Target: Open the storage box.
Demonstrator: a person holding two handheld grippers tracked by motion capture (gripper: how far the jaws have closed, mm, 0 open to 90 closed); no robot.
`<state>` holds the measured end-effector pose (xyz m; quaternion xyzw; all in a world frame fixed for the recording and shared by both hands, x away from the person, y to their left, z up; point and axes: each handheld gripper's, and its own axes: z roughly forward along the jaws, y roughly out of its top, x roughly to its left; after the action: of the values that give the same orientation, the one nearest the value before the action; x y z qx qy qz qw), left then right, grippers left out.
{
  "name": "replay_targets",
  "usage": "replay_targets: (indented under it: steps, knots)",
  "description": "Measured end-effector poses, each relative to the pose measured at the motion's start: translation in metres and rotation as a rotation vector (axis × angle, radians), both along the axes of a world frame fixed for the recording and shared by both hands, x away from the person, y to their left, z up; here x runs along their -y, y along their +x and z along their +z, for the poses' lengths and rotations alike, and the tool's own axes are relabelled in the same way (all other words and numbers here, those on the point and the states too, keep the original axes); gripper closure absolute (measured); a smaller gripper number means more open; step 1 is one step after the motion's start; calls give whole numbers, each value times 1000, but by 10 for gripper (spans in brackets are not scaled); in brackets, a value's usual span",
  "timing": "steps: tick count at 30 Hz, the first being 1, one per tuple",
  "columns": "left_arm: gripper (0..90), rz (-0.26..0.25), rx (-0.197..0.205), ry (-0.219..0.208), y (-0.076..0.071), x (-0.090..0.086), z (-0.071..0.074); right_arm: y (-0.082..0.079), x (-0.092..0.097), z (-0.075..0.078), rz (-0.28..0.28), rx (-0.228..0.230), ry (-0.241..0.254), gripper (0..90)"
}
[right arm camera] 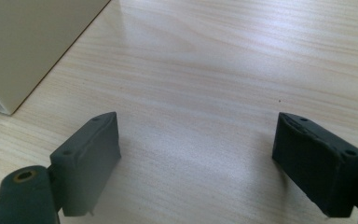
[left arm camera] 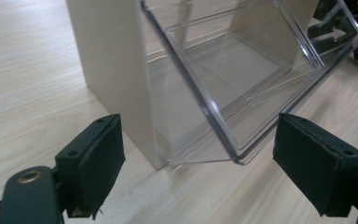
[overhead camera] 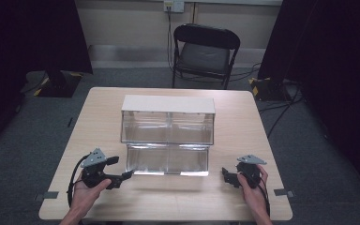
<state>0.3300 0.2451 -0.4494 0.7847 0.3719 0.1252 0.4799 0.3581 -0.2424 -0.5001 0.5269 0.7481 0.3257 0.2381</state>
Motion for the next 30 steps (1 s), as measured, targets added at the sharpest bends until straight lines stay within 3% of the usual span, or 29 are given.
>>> replay_targets:
  steps: [9,20,30]
  knots:
    - [157,-46,14,-29,-1,8,-2,0,0,0,0,0,0,142]
    - [157,-63,-24,12,2,18,-11,0,0,0,0,0,0,142]
    - [157,-57,-30,38,5,20,-16,0,0,0,0,-1,0,140]
